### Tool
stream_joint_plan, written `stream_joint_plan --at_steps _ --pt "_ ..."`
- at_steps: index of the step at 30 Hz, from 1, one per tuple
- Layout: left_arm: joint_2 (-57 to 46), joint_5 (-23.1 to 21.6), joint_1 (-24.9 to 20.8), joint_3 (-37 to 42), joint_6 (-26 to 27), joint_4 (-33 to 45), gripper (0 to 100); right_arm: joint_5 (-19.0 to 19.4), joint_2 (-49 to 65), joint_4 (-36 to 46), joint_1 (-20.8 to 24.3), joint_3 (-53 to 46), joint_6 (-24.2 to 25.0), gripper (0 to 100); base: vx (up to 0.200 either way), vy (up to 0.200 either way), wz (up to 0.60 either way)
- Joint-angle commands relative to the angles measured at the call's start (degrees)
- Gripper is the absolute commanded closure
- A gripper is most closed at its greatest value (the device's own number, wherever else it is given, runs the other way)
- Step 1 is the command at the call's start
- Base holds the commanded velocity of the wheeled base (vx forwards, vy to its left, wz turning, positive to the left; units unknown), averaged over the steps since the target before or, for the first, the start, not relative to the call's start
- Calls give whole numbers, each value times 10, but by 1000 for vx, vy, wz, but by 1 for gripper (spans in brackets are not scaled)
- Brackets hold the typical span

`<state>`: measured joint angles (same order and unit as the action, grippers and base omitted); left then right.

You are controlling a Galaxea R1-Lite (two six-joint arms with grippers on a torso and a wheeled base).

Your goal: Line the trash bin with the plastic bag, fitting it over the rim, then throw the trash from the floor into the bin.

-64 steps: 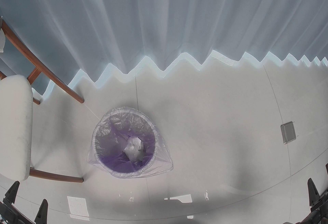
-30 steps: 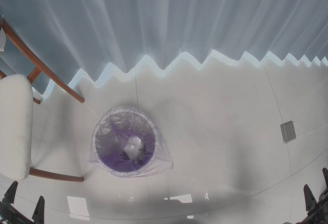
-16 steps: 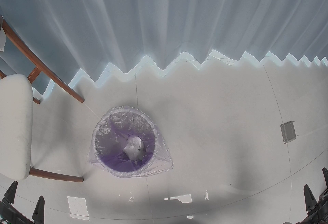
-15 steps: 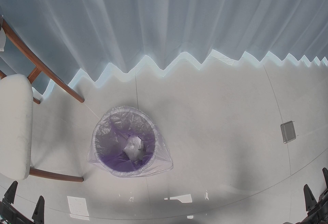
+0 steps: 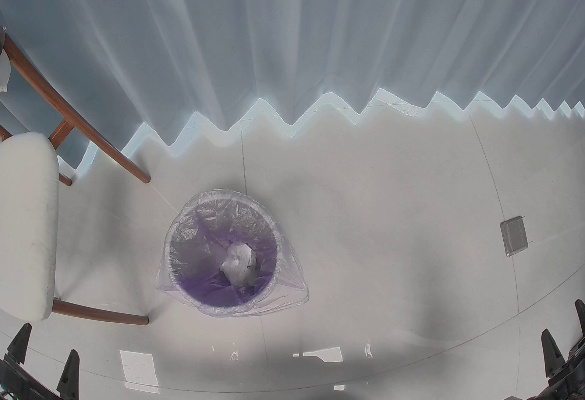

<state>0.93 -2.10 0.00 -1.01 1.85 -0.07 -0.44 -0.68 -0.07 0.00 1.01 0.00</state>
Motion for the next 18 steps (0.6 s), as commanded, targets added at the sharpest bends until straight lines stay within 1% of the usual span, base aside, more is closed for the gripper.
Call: stream_joint_plan --at_steps 1,18 --pt "-9 0 0 10 0 0 0 0 7 0 0 -9 0 0 0 0 0" --pt "-9 0 0 10 0 0 0 0 7 0 0 -9 0 0 0 0 0"
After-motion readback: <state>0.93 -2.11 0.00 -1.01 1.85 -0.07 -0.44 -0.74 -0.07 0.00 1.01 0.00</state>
